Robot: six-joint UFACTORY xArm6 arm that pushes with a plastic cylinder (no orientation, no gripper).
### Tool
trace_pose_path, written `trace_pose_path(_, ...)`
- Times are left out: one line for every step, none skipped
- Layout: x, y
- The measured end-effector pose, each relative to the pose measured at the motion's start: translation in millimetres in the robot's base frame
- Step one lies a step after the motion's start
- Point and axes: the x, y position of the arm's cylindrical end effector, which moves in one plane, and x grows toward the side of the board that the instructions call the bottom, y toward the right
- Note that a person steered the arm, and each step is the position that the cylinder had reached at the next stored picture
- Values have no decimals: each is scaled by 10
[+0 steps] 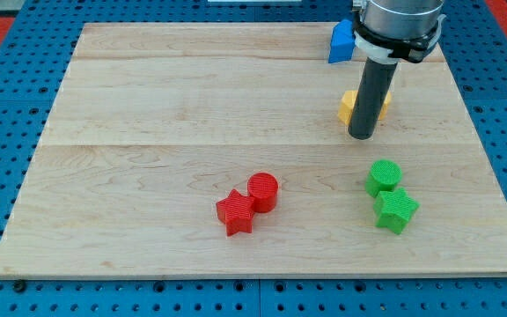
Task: Place the arm parallel to the cube
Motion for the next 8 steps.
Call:
trace_pose_path(-56, 190)
trace_pose_path(-268, 1211)
trace_pose_path(-281, 1416)
trace_pose_path(-1102, 1326)
trace_pose_path(-1298, 1328)
trace_pose_path(-1311, 1083)
trace_pose_path(-1380, 1312)
trace_pose_path(-1545, 1545)
